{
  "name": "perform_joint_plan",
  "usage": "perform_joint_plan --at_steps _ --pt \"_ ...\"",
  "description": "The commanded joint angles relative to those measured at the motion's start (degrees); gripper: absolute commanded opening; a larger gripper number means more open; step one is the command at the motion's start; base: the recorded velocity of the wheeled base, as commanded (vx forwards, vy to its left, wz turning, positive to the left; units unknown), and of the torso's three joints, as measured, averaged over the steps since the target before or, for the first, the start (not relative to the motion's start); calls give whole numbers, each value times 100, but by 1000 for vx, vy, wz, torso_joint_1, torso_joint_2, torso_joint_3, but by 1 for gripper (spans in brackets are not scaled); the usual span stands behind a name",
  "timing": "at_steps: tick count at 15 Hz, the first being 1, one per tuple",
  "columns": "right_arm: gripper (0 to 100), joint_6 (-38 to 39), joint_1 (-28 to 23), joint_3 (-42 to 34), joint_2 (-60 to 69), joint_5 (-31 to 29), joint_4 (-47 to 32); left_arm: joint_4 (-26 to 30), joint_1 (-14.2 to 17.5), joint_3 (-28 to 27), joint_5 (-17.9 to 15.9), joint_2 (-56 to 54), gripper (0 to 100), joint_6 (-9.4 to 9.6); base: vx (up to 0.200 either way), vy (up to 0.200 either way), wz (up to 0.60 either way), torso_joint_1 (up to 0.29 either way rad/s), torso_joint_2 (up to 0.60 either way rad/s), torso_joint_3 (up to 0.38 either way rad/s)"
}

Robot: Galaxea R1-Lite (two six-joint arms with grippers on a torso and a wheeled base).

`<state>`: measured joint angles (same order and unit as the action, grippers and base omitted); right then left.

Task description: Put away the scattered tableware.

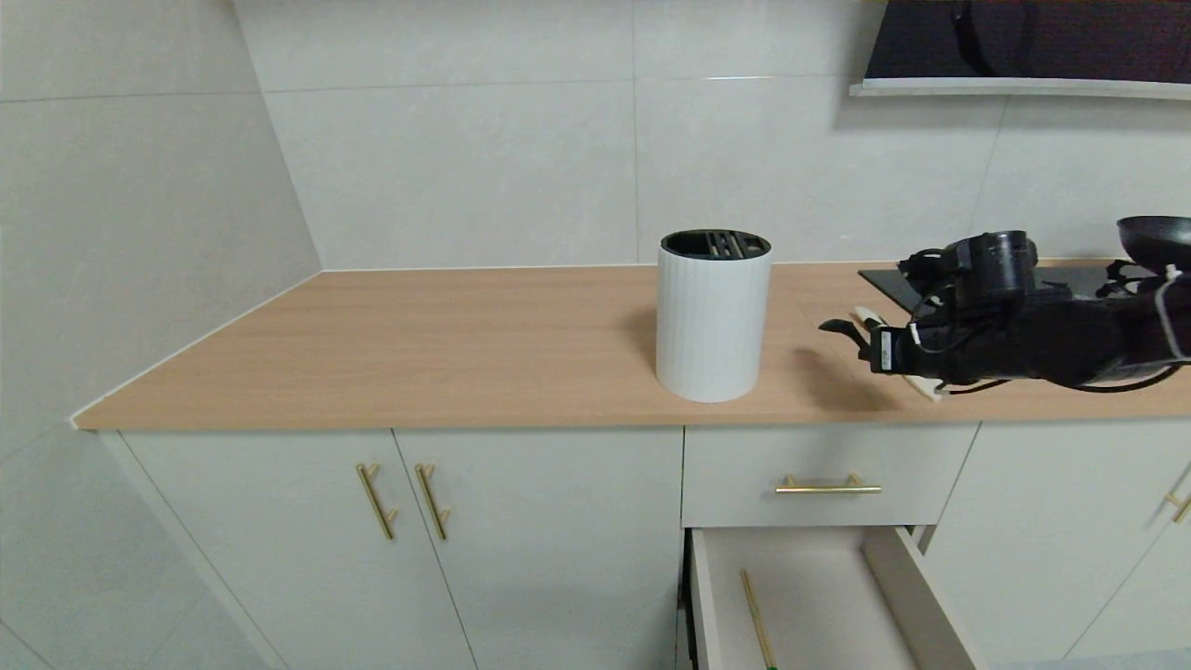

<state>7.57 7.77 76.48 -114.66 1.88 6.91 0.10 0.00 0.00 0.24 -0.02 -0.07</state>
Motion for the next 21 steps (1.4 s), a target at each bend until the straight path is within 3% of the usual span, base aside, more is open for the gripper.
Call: perform_joint_plan --at_steps 1,4,9,15,21 --pt "0 262 331 -1215 1588 -205 -410 -1 0 0 2 2 100 -1 0 0 0 0 0 0" --pt "0 324 533 -2331 2335 -258 -366 -1 0 0 2 2 100 -1 0 0 0 0 0 0" --pt "0 544 805 -3377 2915 -258 -322 -1 0 0 2 2 100 -1 0 0 0 0 0 0" --pt "0 526 858 -3702 2335 -258 -137 -1 0 0 2 2 100 -1 0 0 0 0 0 0" --pt "0 500 902 -4080 1614 -293 768 -1 0 0 2 2 100 -1 0 0 0 0 0 0"
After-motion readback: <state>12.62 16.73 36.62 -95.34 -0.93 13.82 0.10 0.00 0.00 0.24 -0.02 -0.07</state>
